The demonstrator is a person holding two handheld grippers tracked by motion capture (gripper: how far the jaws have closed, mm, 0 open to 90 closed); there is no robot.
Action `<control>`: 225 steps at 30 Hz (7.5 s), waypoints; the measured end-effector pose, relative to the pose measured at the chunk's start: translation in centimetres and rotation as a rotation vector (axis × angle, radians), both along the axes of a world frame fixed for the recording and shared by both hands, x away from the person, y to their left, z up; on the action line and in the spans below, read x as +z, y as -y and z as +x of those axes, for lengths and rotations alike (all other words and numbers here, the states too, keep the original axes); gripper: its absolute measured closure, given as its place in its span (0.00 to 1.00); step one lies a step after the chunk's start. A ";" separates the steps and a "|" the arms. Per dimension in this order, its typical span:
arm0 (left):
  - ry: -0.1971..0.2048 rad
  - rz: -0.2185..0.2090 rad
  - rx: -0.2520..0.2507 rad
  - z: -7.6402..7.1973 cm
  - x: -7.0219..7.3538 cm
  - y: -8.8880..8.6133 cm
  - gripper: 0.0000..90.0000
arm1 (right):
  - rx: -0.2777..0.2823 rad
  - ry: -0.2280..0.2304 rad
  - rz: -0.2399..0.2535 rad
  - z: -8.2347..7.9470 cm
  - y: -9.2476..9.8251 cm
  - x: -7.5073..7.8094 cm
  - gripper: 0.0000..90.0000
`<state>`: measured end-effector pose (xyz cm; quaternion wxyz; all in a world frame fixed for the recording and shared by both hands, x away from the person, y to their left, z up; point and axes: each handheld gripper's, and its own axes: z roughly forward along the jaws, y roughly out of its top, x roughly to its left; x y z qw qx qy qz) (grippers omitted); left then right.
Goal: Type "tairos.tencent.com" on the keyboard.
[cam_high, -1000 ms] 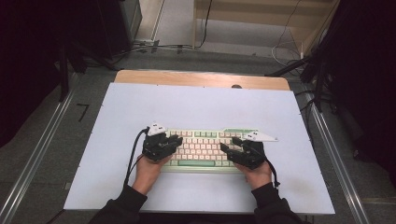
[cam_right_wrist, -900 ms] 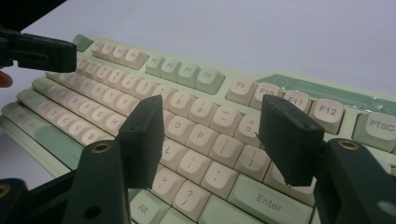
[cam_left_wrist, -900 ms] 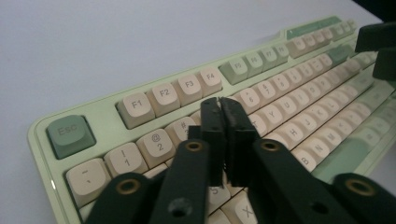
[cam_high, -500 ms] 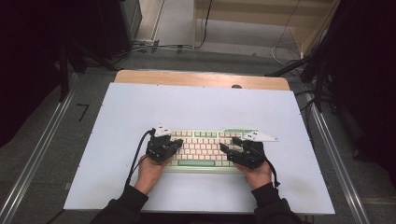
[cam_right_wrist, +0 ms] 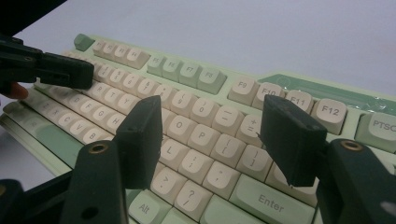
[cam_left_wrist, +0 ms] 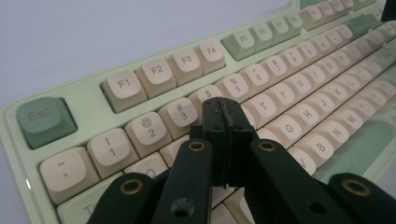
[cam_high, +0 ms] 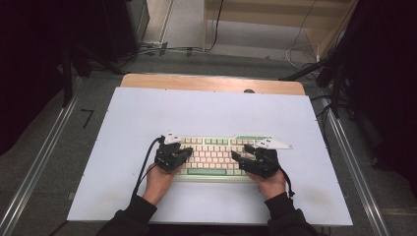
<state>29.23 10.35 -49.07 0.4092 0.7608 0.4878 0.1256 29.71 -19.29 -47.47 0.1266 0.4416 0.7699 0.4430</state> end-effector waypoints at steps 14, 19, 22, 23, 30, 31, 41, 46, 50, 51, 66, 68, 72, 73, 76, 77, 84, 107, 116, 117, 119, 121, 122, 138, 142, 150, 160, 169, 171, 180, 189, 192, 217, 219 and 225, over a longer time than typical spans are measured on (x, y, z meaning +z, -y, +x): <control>-0.003 -0.151 -0.022 0.1 1.3 -1.5 0.39 | 0.015 -0.011 -0.015 0.0 -0.2 -0.2 0.38; -0.006 -0.128 -0.005 0.1 1.1 -1.5 0.32 | 0.019 0.005 -0.009 0.0 -0.4 0.0 0.38; 0.006 -0.129 0.010 0.1 1.2 -1.5 0.32 | 0.020 0.009 -0.010 0.0 -0.5 0.0 0.38; 0.008 -0.129 0.009 0.1 1.2 -1.6 0.32 | 0.018 0.008 -0.009 0.0 -0.5 0.0 0.39; 0.025 -0.140 0.036 -0.1 1.5 -2.0 0.32 | 0.026 0.023 -0.017 -0.1 -0.6 0.1 0.42; 0.025 -0.138 0.037 -0.1 1.5 -2.0 0.32 | 0.027 0.024 -0.018 -0.1 -0.7 0.1 0.42; 0.025 -0.126 0.049 -0.1 1.5 -2.1 0.33 | 0.058 0.039 -0.019 -0.3 -0.9 0.2 0.61; 0.023 -0.131 0.049 -0.2 1.5 -2.0 0.34 | 0.102 0.072 -0.016 -0.8 -1.2 0.3 0.86; 0.024 -0.129 0.046 -0.3 1.5 -2.0 0.35 | 0.154 0.087 -0.014 -1.1 -1.9 0.5 0.97; 0.024 -0.129 0.045 -0.3 1.5 -1.9 0.35 | 0.168 0.087 -0.015 -1.1 -2.1 0.4 0.97; 0.023 -0.154 0.026 -1.0 1.6 -1.8 0.36 | 0.249 0.030 -0.054 -1.3 -5.0 -0.8 0.97; 0.024 -0.154 0.024 -1.1 1.6 -1.9 0.37 | 0.260 0.028 -0.068 -1.3 -5.4 -1.0 0.97; 0.020 -0.154 0.017 -1.3 1.4 -1.9 0.37 | 0.277 0.022 -0.089 -1.3 -5.9 -1.2 0.97; 0.018 -0.153 0.017 -1.3 1.4 -1.9 0.37 | 0.278 0.020 -0.092 -1.3 -6.0 -1.3 0.97; 0.017 -0.148 0.015 -1.3 1.4 -1.9 0.37 | 0.277 0.016 -0.104 -1.2 -6.1 -1.4 0.97; 0.019 -0.148 0.017 -1.3 1.4 -1.9 0.37 | 0.277 0.013 -0.104 -1.2 -6.1 -1.5 0.97; 0.026 -0.136 0.017 -1.4 1.1 -1.7 0.38 | 0.285 0.011 -0.111 -1.2 -6.3 -1.6 0.97; 0.029 -0.145 0.033 -1.4 1.2 -1.8 0.35 | 0.288 0.018 -0.126 -1.3 -6.7 -1.7 0.97; 0.035 -0.136 0.042 -1.5 1.2 -1.8 0.32 | 0.224 0.041 -0.053 -1.0 -5.1 -0.4 0.79; 0.037 -0.141 0.039 -1.5 1.3 -1.8 0.32 | 0.216 0.040 -0.046 -1.0 -4.9 -0.4 0.74; 0.040 -0.144 0.039 -1.5 1.3 -1.7 0.32 | 0.198 0.040 -0.040 -0.8 -4.5 -0.2 0.62; 0.034 -0.137 0.034 -1.5 1.2 -1.6 0.32 | 0.183 0.046 -0.036 -0.7 -4.2 -0.1 0.55; 0.033 -0.133 0.034 -1.5 1.1 -1.6 0.32 | 0.173 0.050 -0.036 -0.7 -4.0 0.0 0.51; 0.045 -0.133 0.020 -1.9 1.4 -1.3 0.46 | 0.101 0.047 -0.012 -0.2 -2.4 0.4 0.40; 0.053 -0.199 -0.036 -2.1 1.4 -1.7 1.00 | 0.097 0.040 -0.013 -0.2 -2.4 0.3 0.40; 0.016 -0.135 -0.076 -2.3 0.8 -0.6 1.00 | 0.096 0.036 -0.013 -0.2 -2.4 0.3 0.41; -0.022 -0.082 -0.107 -2.7 -0.2 0.6 1.00 | 0.101 0.033 -0.015 -0.2 -2.4 0.2 0.41; -0.022 -0.085 -0.084 -2.7 -0.3 0.4 1.00 | 0.102 0.037 -0.015 -0.3 -2.4 0.2 0.42; -0.023 -0.086 -0.083 -2.7 -0.3 0.3 1.00 | 0.101 0.034 -0.014 -0.2 -2.4 0.2 0.42; -0.037 -0.090 -0.089 -2.7 -0.5 0.5 1.00 | 0.102 0.030 -0.019 -0.2 -2.5 0.0 0.42; 0.068 -0.151 -0.032 -3.0 1.3 -0.9 0.56 | 0.100 0.033 -0.017 -0.2 -2.4 0.1 0.42; 0.064 -0.147 0.000 -2.7 1.3 -1.4 0.46 | 0.101 0.037 -0.015 -0.3 -2.5 0.1 0.42; 0.039 -0.157 0.029 -0.9 0.6 -2.5 0.90 | 0.105 0.025 -0.026 -0.2 -2.8 -0.2 0.43; 0.057 -0.136 0.024 -0.9 0.6 -2.3 0.96 | 0.107 0.023 -0.028 -0.2 -2.8 -0.2 0.43; 0.075 -0.101 0.013 -0.8 0.6 -1.7 1.00 | 0.107 0.023 -0.028 -0.2 -2.8 -0.2 0.43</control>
